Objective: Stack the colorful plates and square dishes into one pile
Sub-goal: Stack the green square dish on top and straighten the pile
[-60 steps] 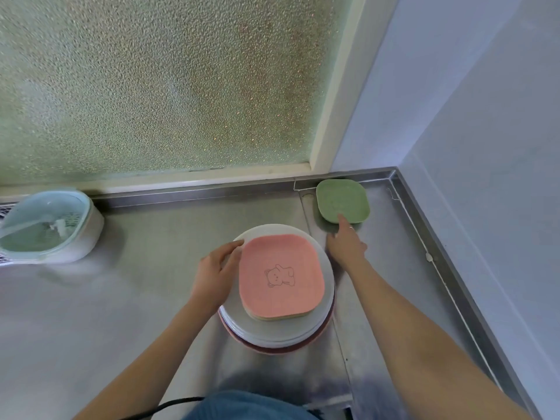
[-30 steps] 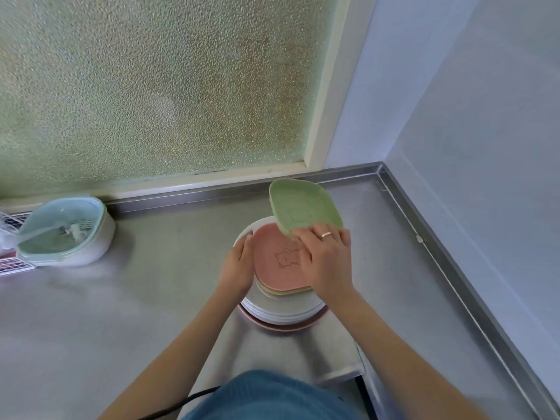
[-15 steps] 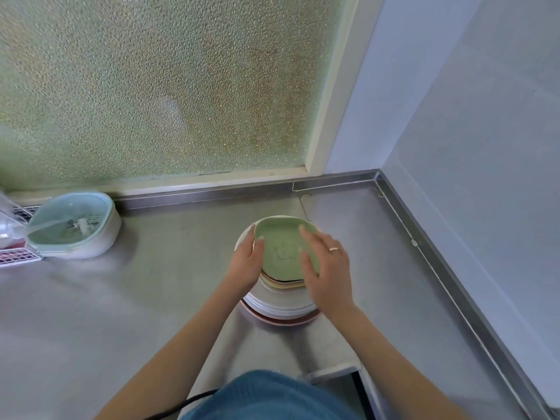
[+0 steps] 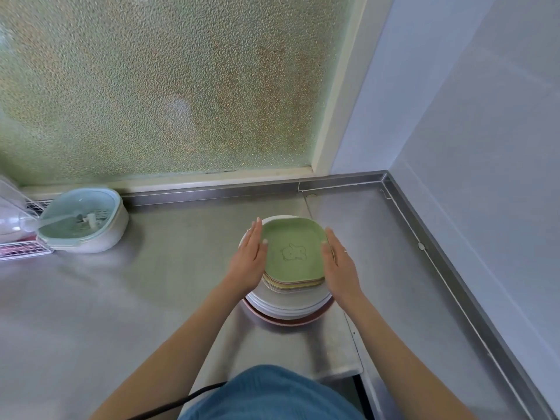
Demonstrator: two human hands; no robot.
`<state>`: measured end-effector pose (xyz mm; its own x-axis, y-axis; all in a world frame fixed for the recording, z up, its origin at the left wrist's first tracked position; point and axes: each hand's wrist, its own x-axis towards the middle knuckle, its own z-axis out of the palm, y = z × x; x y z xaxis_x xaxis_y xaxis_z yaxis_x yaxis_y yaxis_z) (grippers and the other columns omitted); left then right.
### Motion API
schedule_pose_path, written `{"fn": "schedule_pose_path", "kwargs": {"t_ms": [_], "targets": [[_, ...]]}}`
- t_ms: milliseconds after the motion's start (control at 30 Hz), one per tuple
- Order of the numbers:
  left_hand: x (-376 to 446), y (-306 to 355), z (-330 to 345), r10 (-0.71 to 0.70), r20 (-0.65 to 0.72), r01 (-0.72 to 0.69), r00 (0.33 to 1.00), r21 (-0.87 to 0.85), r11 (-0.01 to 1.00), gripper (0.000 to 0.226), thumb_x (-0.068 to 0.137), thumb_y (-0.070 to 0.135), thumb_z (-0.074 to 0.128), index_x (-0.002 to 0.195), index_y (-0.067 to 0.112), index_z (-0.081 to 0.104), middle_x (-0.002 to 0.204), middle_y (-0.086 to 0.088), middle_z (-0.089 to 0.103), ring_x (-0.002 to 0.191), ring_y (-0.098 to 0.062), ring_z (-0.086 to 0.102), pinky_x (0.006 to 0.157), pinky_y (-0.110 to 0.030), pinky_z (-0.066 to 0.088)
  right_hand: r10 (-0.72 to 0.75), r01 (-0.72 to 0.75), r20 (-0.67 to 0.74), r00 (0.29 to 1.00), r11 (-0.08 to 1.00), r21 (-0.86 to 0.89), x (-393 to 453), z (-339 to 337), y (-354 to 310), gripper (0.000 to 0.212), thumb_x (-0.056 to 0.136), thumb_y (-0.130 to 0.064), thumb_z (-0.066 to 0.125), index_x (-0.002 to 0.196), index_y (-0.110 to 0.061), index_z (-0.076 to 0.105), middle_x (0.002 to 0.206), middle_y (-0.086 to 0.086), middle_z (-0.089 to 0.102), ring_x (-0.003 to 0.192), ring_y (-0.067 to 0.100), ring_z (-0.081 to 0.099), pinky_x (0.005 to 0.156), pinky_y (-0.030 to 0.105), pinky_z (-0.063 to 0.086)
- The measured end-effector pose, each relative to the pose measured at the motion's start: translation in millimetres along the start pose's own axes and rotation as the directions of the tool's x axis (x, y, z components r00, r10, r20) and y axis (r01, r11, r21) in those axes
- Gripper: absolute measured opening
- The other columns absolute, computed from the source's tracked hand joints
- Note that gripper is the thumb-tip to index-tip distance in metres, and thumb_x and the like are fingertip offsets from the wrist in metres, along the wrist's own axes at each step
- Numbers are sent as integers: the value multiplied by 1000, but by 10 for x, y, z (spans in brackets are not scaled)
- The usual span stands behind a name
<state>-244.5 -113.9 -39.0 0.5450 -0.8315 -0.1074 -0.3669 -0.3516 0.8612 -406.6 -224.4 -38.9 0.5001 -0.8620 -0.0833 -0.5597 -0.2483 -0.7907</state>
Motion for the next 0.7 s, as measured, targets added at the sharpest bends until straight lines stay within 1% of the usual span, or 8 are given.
{"fn": "schedule_pose_path", "kwargs": {"t_ms": [67,133,200,300,433,467,600,700], "targets": [[-77,-36,16,-55,-50,52,997,-55,997,53,101,35,22,149,22,4,158,6,5,146,-11,3,120,-35,4,107,-101,-42,993,987,128,9,-49,109,50,100,-41,25,148,-25,24,155,-6,27,141,13,26,113,28,16],[-202,-60,53,-150,-96,129,984,-198,972,55,100,39,20,149,23,2,158,7,3,145,-10,1,120,-36,3,226,-218,-18,974,953,209,37,-80,248,51,101,-40,22,149,-22,20,157,-5,21,143,13,20,111,23,10],[-337,-99,116,-222,-95,190,970,-266,945,56,100,40,20,149,22,-1,159,7,-1,145,-9,-1,120,-35,1,281,-281,37,959,926,252,82,-81,353,51,102,-40,21,150,-21,18,157,-4,18,144,12,17,114,26,9],[-518,-161,222,-216,-46,207,975,-139,968,58,101,35,22,148,19,-9,157,7,-12,144,-9,-9,119,-31,-4,293,-311,104,950,897,314,184,-3,399,50,102,-40,21,148,-21,26,156,-2,25,142,14,23,119,37,13],[-656,-203,287,-148,-41,145,988,-73,987,59,101,30,24,145,18,-14,153,10,-17,141,-5,-13,116,-23,-6,290,-307,102,952,875,376,218,159,394,44,101,-36,25,129,-13,49,139,9,49,127,25,46,109,52,32],[-674,-218,280,-136,-46,133,990,-64,989,59,101,27,25,144,18,-15,151,10,-17,140,-4,-13,114,-20,-7,303,-308,77,950,864,399,203,181,394,40,100,-35,26,123,-14,52,133,9,53,122,25,49,107,53,35],[-693,-331,215,-109,-71,108,992,-12,994,67,99,12,35,138,19,-18,145,11,-20,137,-2,-9,108,-10,-5,312,-293,22,950,864,410,153,260,386,41,101,-35,29,136,-22,45,134,2,52,121,20,48,105,41,38],[-666,-445,144,-155,-110,153,982,-30,988,67,98,6,33,141,15,-18,147,10,-20,139,-5,-9,103,0,-8,327,-309,28,945,857,413,150,394,287,40,101,-29,28,136,-20,45,135,5,53,121,21,49,105,42,38]]}}
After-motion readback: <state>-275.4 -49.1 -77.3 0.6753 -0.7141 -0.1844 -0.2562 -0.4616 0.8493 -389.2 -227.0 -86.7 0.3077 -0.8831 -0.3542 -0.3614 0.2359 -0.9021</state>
